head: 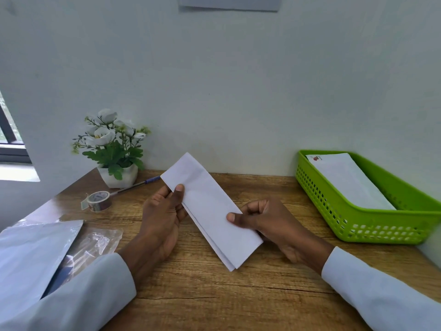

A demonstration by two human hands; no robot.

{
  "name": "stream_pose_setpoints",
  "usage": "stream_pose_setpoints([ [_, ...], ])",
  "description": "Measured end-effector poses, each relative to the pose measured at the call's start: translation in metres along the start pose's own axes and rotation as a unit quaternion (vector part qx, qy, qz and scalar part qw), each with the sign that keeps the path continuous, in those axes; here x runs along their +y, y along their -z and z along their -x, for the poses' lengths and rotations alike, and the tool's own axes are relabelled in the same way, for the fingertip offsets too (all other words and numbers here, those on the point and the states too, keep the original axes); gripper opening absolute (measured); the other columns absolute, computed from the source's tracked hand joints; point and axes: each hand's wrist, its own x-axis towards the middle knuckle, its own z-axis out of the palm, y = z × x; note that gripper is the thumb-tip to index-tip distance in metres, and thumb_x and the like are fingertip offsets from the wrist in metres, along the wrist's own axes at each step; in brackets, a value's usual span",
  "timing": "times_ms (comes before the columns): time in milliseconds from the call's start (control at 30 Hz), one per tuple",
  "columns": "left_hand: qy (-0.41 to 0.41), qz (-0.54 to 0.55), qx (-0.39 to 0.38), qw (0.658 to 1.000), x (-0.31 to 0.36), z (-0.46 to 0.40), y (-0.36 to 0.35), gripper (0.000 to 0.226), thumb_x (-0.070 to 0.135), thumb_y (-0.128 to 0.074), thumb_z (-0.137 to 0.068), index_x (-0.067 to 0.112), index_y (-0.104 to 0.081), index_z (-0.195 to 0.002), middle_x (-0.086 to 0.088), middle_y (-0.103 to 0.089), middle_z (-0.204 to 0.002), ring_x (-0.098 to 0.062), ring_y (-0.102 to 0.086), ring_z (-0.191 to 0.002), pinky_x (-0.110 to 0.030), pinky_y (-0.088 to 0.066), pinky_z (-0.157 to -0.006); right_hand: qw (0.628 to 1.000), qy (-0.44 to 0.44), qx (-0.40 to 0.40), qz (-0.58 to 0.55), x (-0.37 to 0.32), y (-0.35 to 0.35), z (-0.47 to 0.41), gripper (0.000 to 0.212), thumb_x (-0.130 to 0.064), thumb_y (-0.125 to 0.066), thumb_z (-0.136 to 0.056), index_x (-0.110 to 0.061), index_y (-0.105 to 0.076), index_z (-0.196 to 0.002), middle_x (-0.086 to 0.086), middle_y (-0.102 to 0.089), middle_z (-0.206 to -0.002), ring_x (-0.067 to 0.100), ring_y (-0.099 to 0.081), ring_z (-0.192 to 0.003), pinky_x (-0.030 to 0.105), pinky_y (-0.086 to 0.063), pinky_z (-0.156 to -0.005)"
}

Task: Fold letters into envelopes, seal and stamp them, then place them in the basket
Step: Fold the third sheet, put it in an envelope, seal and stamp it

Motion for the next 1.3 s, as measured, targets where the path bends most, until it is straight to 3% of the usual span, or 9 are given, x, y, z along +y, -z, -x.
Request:
stream_pose_setpoints([
  [133,0.001,0.016,0.007,1.000,0.001,-0.002,0.001,0.022,0.011,-0.050,-0.099,0.011,-0.062,-0.118,-0.002,-0.074,-0.107,-0.013,-0.072,-0.091,-0.028,-0.062,-0.072,1.000,-0.001,0.006,0.011,0.001,0.004,-0.003,0.025,-0.023,-0.083,-0.078,-0.003,-0.077,-0.092,0.007,-0.079,-0.088,0.023,-0.075,-0.087,0.033,-0.056,-0.074],
  [367,0.011,0.018,0.005,1.000,0.003,-0.005,0.005,0.021,0.010,-0.053,-0.098,0.012,-0.062,-0.117,-0.002,-0.075,-0.103,-0.012,-0.074,-0.085,-0.026,-0.061,-0.064,0.998,0.037,0.021,0.053,-0.003,0.019,-0.009,0.018,-0.019,-0.082,-0.078,-0.005,-0.078,-0.089,0.007,-0.079,-0.082,0.018,-0.074,-0.075,0.031,-0.058,-0.064],
  [533,-0.028,-0.164,-0.022,0.986,0.019,-0.011,0.016,0.042,0.012,-0.074,-0.081,0.015,-0.060,-0.121,-0.002,-0.074,-0.098,-0.014,-0.071,-0.086,-0.030,-0.059,-0.068,0.978,0.030,-0.046,0.200,-0.016,0.051,-0.009,0.014,-0.022,-0.075,-0.086,-0.010,-0.080,-0.091,0.008,-0.076,-0.079,0.010,-0.061,-0.064,0.016,-0.041,-0.045],
  [600,-0.104,-0.328,-0.061,0.937,0.025,-0.015,0.022,0.050,0.020,-0.081,-0.073,0.021,-0.062,-0.119,0.000,-0.076,-0.092,-0.013,-0.072,-0.088,-0.035,-0.057,-0.078,0.966,0.026,-0.077,0.244,-0.019,0.062,-0.009,0.013,-0.023,-0.074,-0.088,-0.013,-0.081,-0.091,0.004,-0.076,-0.078,0.010,-0.058,-0.065,0.016,-0.039,-0.045],
  [700,-0.181,-0.550,-0.155,0.800,0.026,-0.014,0.016,0.021,0.040,-0.083,-0.072,0.034,-0.073,-0.090,0.015,-0.074,-0.087,-0.001,-0.068,-0.086,-0.039,-0.055,-0.085,0.955,0.032,-0.103,0.277,-0.018,0.064,-0.011,0.014,-0.026,-0.074,-0.087,-0.016,-0.081,-0.094,0.002,-0.079,-0.088,0.010,-0.065,-0.074,0.021,-0.046,-0.056],
  [833,-0.201,-0.642,-0.268,0.689,0.011,0.004,-0.004,0.008,0.037,-0.072,-0.084,0.032,-0.077,-0.089,0.021,-0.073,-0.088,0.001,-0.064,-0.080,-0.029,-0.055,-0.076,0.923,0.094,-0.103,0.358,-0.019,0.051,-0.013,0.014,-0.033,-0.074,-0.087,-0.025,-0.080,-0.096,-0.014,-0.077,-0.090,-0.002,-0.068,-0.082,0.027,-0.053,-0.075],
  [933,-0.236,-0.608,-0.279,0.705,-0.002,0.009,-0.008,0.006,0.031,-0.071,-0.087,0.028,-0.076,-0.086,0.017,-0.073,-0.085,-0.001,-0.063,-0.079,-0.022,-0.051,-0.068,0.906,0.150,-0.102,0.382,-0.021,0.032,-0.010,0.012,-0.032,-0.073,-0.088,-0.026,-0.080,-0.094,-0.018,-0.074,-0.084,-0.009,-0.062,-0.073,0.012,-0.044,-0.064],
  [1067,-0.265,-0.577,-0.272,0.723,-0.004,0.007,-0.005,0.007,0.030,-0.070,-0.088,0.026,-0.075,-0.086,0.017,-0.071,-0.080,-0.002,-0.062,-0.075,-0.019,-0.046,-0.062,0.904,0.176,-0.069,0.383,-0.017,0.020,-0.010,0.017,-0.043,-0.071,-0.087,-0.029,-0.079,-0.093,-0.016,-0.076,-0.089,0.002,-0.066,-0.080,0.035,-0.054,-0.073],
  [1300,-0.249,-0.544,-0.223,0.770,0.008,-0.005,0.001,0.010,0.036,-0.074,-0.082,0.028,-0.077,-0.077,0.016,-0.071,-0.068,-0.005,-0.059,-0.060,-0.020,-0.037,-0.052,0.933,0.137,-0.022,0.333,-0.016,0.054,-0.022,0.015,-0.030,-0.076,-0.084,-0.015,-0.079,-0.081,0.002,-0.077,-0.080,0.016,-0.068,-0.072,0.041,-0.055,-0.072],
])
